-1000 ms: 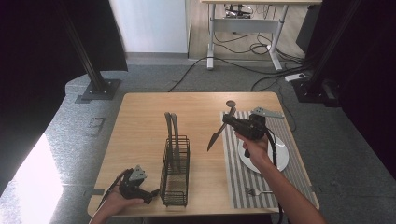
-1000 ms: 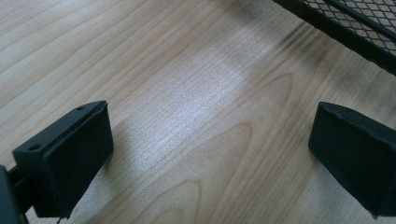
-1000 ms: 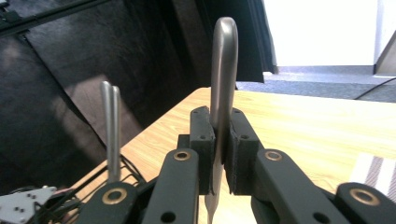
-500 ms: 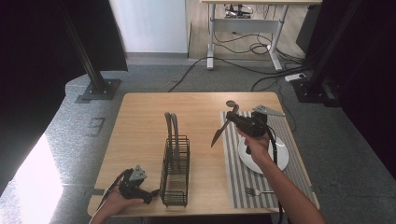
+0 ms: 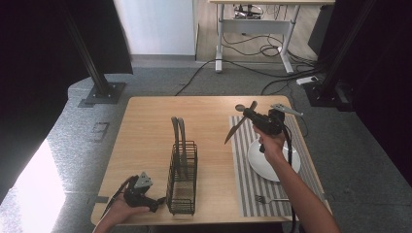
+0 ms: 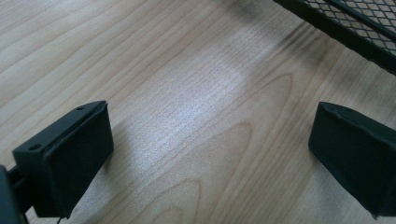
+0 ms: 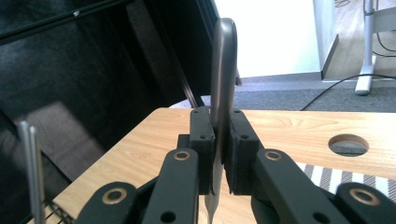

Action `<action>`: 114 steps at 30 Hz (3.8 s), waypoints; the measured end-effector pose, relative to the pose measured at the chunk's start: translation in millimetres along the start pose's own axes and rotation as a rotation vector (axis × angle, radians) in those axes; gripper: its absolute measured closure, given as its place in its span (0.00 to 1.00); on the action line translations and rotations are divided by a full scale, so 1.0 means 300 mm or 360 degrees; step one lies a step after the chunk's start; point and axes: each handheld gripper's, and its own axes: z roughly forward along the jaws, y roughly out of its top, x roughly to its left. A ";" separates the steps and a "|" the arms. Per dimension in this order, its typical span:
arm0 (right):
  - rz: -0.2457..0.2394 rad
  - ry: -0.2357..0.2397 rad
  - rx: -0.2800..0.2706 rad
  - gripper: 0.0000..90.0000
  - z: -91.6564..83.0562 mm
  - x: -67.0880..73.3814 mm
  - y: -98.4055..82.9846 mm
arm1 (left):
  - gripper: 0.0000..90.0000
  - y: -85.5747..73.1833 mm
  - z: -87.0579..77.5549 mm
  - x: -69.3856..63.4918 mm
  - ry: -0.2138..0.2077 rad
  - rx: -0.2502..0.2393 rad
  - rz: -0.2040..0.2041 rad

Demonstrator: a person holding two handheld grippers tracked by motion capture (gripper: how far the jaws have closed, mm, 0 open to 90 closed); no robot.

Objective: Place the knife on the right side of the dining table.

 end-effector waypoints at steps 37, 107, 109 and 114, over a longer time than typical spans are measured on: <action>0.0065 -0.0287 -0.0067 0.92 0.055 -0.213 0.007 | 0.00 -0.001 -0.001 0.000 0.0001 0.0000 -0.0002; 0.0258 -0.0683 0.0112 0.75 0.001 -0.485 -0.077 | 0.00 -0.001 -0.001 -0.002 0.0006 0.0000 -0.0006; 0.0286 -0.0690 0.0125 0.74 0.000 -0.498 -0.081 | 0.00 -0.001 -0.001 -0.002 0.0006 0.0000 -0.0006; 0.0360 -0.0698 0.0150 0.73 -0.003 -0.526 -0.093 | 0.00 -0.001 -0.001 -0.002 0.0006 0.0000 -0.0005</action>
